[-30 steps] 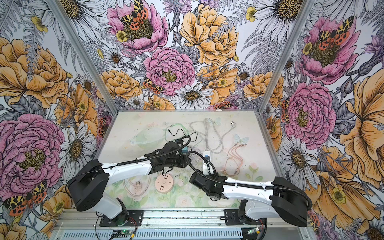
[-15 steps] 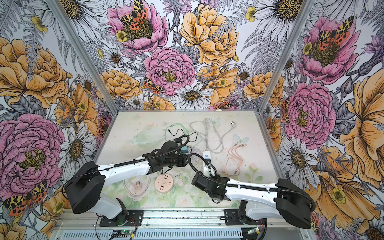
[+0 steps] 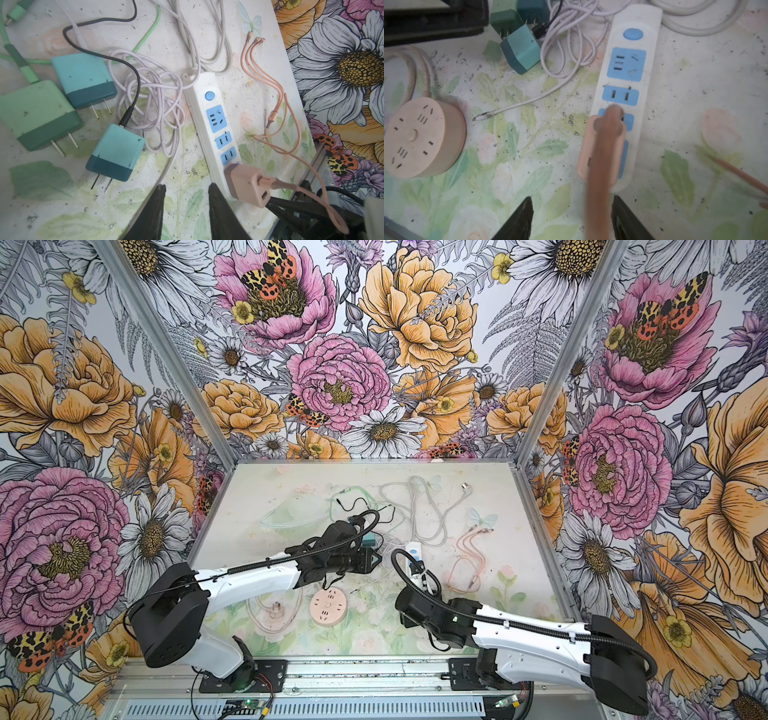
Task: Insert the plug
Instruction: 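Open the right gripper and lift it off the pink charger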
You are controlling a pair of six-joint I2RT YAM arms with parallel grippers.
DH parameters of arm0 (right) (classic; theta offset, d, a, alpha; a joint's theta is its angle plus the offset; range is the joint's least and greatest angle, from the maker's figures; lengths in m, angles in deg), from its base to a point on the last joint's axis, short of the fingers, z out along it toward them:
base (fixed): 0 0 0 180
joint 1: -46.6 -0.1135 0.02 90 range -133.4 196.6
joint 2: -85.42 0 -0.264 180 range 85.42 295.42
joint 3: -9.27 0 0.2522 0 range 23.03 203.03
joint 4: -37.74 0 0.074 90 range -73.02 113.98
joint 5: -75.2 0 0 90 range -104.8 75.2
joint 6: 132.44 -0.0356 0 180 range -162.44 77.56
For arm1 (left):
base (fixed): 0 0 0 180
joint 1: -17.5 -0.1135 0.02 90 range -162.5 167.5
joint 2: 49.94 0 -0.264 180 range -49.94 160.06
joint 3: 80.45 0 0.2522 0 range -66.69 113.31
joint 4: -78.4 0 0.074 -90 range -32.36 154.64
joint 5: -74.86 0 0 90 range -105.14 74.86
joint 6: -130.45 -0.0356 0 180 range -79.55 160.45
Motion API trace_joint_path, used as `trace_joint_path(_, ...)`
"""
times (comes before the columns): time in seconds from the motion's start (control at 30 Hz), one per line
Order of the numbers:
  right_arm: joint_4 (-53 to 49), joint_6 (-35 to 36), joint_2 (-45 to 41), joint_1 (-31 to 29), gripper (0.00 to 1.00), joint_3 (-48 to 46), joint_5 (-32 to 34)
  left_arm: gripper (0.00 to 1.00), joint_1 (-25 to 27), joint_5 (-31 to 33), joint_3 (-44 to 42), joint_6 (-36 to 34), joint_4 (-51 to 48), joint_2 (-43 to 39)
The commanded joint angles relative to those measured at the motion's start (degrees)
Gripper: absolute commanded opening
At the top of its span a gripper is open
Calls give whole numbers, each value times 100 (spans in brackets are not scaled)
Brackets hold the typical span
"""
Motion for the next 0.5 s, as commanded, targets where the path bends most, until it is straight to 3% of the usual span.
trace_joint_path(0.0, -347, 54, -461, -20, 63, -39, -234, 38, 39, -18, 237, -191, -155, 39)
trace_joint_path(0.27, -1174, 62, -1376, -18, 68, 291, -580, 42, -71, 42, 645, -488, -629, -3)
trace_joint_path(0.47, -1605, 250, -1841, 146, 70, 1232, 32, 43, -468, -148, 846, -653, -874, -122)
